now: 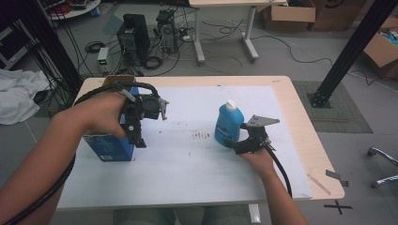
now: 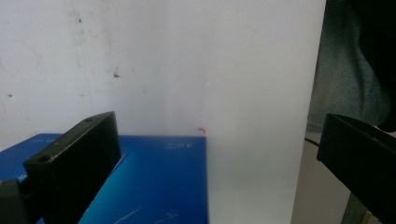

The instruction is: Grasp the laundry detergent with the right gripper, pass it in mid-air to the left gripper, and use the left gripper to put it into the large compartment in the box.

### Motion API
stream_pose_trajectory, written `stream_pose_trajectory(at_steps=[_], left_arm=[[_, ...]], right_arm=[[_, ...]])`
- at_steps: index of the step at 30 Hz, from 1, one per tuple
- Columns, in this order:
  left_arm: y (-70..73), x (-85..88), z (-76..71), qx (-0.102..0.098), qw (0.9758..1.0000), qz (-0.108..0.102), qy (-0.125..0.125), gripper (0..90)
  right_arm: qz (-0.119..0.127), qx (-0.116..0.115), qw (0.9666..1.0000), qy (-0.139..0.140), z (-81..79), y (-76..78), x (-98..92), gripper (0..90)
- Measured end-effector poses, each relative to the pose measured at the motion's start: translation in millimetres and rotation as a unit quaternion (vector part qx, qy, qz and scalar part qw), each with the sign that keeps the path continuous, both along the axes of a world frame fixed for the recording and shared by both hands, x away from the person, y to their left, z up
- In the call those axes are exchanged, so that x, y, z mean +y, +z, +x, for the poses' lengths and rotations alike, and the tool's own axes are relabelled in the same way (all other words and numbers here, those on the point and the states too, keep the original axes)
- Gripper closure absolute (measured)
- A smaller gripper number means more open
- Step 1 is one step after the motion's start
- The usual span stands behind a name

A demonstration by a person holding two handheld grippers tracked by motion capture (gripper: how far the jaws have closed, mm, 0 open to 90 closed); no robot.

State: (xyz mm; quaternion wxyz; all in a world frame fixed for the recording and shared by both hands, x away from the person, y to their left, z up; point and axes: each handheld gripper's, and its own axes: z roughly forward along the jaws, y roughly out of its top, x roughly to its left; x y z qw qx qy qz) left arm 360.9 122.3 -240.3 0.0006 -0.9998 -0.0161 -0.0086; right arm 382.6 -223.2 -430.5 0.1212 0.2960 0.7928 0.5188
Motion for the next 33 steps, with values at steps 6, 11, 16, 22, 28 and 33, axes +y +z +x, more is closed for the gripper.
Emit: stream_pose_trajectory(at_steps=[6, 11, 16, 22, 28, 33], left_arm=[[-0.1, 1.7, -0.1, 0.001, 1.0, 0.0, 0.002, 0.1], [-0.3, 3.1, -0.4, -0.001, 1.0, 0.0, 0.002, 0.1], [-0.1, 5.3, -0.7, -0.004, 1.0, -0.001, 0.003, 0.1], [-0.2, 8.0, -0.2, -0.003, 1.0, -0.003, 0.007, 0.1], [-2.5, 8.4, 0.8, 0.0, 1.0, -0.002, 0.007, 0.1], [-3.6, 7.3, 1.9, 0.002, 1.0, -0.002, 0.006, 0.1]], right_arm=[[0.007, -0.006, 0.9999, -0.007, 6.6, -2.3, 5.9, 0.0], [0.018, -0.022, 0.9995, -0.013, 7.4, -2.9, 9.9, 0.0], [0.026, -0.03, 0.9991, -0.014, 8.6, -4.4, 15.6, 0.7], [0.026, -0.04, 0.9987, -0.02, 9.1, -3.7, 19.9, 5.4], [0.026, -0.038, 0.9983, -0.035, 10.2, -5.1, 18.8, 10.7], [0.026, -0.041, 0.998, -0.042, 9.9, -6.0, 18.8, 13.4]])
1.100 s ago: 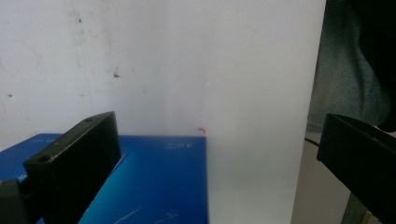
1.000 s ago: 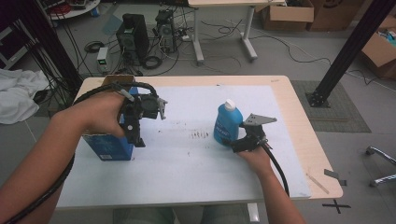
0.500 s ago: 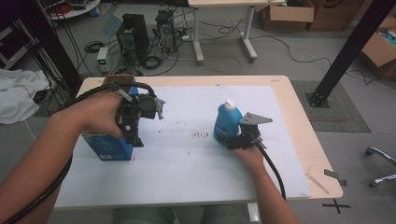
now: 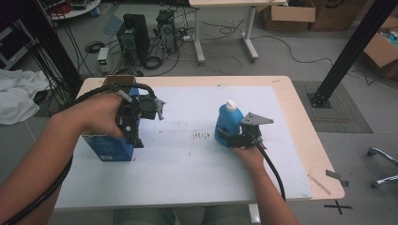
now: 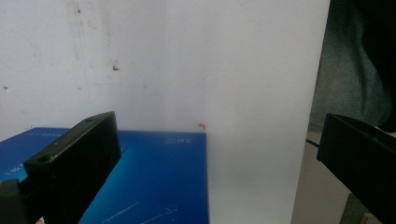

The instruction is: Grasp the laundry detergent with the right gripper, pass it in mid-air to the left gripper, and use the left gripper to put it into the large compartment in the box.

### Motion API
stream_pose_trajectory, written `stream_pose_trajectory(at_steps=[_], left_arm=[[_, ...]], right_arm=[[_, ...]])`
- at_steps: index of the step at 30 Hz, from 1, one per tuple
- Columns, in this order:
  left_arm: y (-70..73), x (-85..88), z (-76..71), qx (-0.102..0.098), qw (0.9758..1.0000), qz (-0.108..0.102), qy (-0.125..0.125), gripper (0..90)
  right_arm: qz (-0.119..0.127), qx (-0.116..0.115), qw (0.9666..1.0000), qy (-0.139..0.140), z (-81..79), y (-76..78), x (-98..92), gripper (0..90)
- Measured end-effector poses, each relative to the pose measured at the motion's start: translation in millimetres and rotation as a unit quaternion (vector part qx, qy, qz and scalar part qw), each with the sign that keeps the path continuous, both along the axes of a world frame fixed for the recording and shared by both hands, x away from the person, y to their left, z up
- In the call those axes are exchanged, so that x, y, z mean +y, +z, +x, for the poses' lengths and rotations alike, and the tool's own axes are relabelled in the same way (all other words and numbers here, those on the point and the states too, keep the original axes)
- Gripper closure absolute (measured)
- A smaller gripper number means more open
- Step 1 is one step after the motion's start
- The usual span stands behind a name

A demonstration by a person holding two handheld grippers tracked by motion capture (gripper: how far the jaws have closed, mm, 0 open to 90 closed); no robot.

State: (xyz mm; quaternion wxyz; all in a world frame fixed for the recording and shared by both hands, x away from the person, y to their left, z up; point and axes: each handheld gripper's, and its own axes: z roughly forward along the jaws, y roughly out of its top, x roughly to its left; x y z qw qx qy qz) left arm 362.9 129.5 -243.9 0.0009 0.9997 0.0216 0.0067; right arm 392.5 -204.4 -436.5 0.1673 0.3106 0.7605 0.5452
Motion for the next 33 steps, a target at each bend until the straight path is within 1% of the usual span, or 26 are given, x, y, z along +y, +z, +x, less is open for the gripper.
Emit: stream_pose_trajectory(at_steps=[6, 10, 12, 15, 20, 27, 29, 33], left_arm=[[-1.3, -0.7, 0.2, -0.001, 1.0, -0.004, 0.0, 0.1], [-2.1, -0.8, 0.5, 0.0, 1.0, -0.004, 0.0, 0.1], [-2.2, -0.5, 0.6, 0.0, 1.0, -0.001, 0.0, 0.1], [-2.1, 0.6, 0.6, 0.0, 1.0, -0.003, 0.003, 0.1], [-2.1, 1.2, 1.0, 0.001, 1.0, -0.003, 0.001, 0.1], [-2.4, -2.9, 2.0, 0.0, 1.0, -0.004, -0.002, 0.1], [-2.0, -4.1, 2.3, 0.0, 1.0, -0.004, -0.003, 0.1], [-2.5, -5.4, 1.9, 0.002, 1.0, -0.007, -0.005, 0.1]], right_arm=[[-0.002, -0.003, 1.0, -0.003, -1.1, -2.1, 0.5, 15.6], [-0.005, -0.006, 1.0, -0.004, -2.3, -5.2, 2.1, 19.3], [-0.004, -0.006, 1.0, -0.006, -2.7, -6.0, 2.8, 20.7], [0.0, -0.006, 0.9999, -0.009, -2.7, -6.3, 2.6, 22.6], [0.003, -0.005, 0.9999, -0.009, -2.2, -6.0, 1.0, 25.1], [0.004, -0.008, 0.9999, -0.011, -3.1, -3.9, -0.9, 27.3], [0.003, -0.009, 0.9999, -0.013, -3.1, -3.9, -1.6, 28.8], [0.01, -0.008, 0.9998, -0.012, -3.2, -5.1, -2.4, 32.9]])
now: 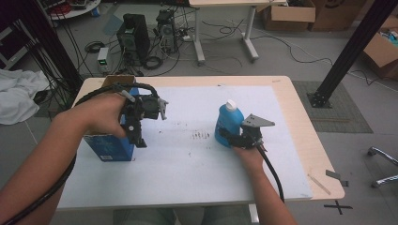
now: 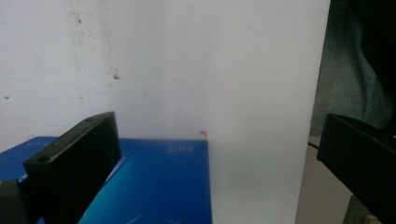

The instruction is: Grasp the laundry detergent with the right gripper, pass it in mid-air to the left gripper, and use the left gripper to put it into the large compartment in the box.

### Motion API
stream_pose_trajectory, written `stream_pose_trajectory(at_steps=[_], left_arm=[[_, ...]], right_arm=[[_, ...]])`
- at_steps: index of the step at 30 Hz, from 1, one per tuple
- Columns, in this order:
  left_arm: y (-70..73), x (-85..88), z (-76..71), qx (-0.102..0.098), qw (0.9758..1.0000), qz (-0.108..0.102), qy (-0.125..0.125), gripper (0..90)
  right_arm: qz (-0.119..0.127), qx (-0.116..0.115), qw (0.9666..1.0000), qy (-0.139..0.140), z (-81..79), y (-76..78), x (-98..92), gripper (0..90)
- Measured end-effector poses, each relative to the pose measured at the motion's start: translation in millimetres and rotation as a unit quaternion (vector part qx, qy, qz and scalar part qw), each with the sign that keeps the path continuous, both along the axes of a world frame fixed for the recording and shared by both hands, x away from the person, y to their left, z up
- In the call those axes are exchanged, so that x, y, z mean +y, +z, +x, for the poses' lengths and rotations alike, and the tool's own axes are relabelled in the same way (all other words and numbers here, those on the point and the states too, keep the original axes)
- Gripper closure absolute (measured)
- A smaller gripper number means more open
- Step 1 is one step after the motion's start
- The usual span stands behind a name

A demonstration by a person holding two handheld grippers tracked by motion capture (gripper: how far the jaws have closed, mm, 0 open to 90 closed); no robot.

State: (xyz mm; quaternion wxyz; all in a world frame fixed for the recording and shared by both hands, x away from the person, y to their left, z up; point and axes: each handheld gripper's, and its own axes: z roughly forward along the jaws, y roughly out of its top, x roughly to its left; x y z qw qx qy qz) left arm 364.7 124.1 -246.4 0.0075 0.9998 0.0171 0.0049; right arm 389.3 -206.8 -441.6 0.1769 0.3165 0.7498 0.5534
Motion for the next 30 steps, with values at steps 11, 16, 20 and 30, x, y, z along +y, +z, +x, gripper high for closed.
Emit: stream_pose_trajectory(at_steps=[11, 16, 20, 30], left_arm=[[-0.7, -0.3, 0.0, 0.001, 1.0, 0.004, 0.001, 0.1], [-0.9, -0.7, -0.3, 0.002, 1.0, 0.005, 0.002, 0.1], [-1.4, -1.6, -0.9, 0.002, 1.0, 0.003, 0.0, 0.1], [1.8, -9.8, -0.6, 0.0, 1.0, 0.001, -0.008, 0.1]], right_arm=[[-0.002, -0.002, 1.0, 0.002, -1.2, -1.9, 3.0, 40.6], [-0.009, -0.006, 0.9999, 0.002, -1.9, -0.8, 3.2, 42.6], [-0.019, -0.003, 0.9998, 0.008, -1.8, 1.9, 3.3, 43.8], [-0.029, -0.006, 0.9978, 0.059, -10.2, 24.1, 3.4, 44.4]])
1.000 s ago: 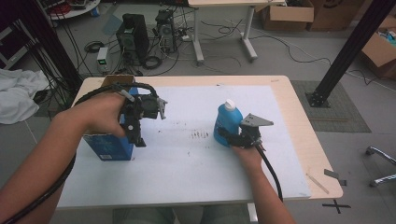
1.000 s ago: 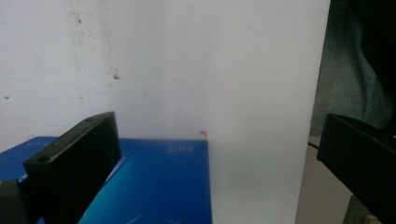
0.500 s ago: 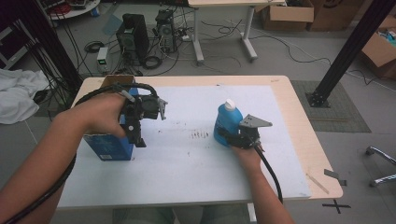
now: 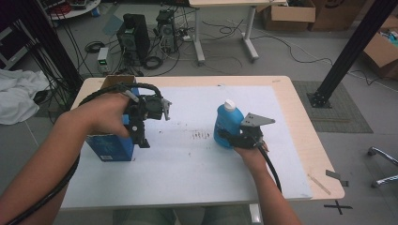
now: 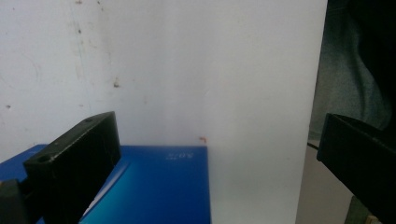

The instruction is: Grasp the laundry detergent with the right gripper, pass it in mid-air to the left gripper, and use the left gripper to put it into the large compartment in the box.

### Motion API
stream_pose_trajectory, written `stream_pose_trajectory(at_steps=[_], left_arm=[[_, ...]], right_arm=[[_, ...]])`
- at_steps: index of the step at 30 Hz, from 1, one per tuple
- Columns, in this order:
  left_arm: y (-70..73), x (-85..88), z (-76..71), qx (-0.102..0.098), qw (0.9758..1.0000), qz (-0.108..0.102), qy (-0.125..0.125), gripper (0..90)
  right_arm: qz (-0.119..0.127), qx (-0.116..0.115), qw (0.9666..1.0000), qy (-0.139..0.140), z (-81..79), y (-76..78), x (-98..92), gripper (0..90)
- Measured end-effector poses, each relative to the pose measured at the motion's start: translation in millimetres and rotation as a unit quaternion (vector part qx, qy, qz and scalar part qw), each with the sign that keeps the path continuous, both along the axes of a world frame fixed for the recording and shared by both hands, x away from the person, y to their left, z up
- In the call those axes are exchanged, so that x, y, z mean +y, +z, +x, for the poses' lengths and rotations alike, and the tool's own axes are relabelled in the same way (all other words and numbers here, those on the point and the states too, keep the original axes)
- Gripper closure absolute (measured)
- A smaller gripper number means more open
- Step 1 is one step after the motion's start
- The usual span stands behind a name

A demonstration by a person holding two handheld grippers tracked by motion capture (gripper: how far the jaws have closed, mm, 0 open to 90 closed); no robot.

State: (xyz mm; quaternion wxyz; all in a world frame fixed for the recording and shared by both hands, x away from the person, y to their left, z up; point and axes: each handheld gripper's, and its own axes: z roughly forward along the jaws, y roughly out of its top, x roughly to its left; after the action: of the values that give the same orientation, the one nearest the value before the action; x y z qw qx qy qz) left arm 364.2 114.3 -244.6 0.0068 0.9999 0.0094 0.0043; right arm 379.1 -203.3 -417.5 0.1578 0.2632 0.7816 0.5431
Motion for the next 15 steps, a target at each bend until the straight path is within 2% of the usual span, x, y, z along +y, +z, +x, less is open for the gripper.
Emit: stream_pose_trajectory(at_steps=[3, 6, 7, 9, 15], left_arm=[[1.8, -4.3, 0.2, 0.001, 1.0, 0.002, -0.004, 0.1], [3.4, -7.7, 0.2, 0.001, 1.0, 0.003, -0.006, 0.1], [3.4, -7.7, 0.2, 0.001, 1.0, 0.003, -0.006, 0.1], [5.6, -12.0, -0.1, 0.0, 0.9999, 0.003, -0.011, 0.1], [9.3, -24.3, -2.0, 0.0, 0.9998, 0.007, -0.017, 0.1]], right_arm=[[-0.011, -0.002, 0.9989, 0.046, -8.2, 17.6, 4.9, 44.2], [-0.019, -0.005, 0.9971, 0.073, -16.6, 28.6, 10.3, 44.3], [-0.019, -0.005, 0.9971, 0.073, -16.6, 28.6, 10.3, 44.3], [-0.017, -0.007, 0.9943, 0.105, -24.9, 37.0, 16.0, 44.4], [-0.022, -0.006, 0.9863, 0.163, -35.8, 44.7, 33.9, 44.5]])
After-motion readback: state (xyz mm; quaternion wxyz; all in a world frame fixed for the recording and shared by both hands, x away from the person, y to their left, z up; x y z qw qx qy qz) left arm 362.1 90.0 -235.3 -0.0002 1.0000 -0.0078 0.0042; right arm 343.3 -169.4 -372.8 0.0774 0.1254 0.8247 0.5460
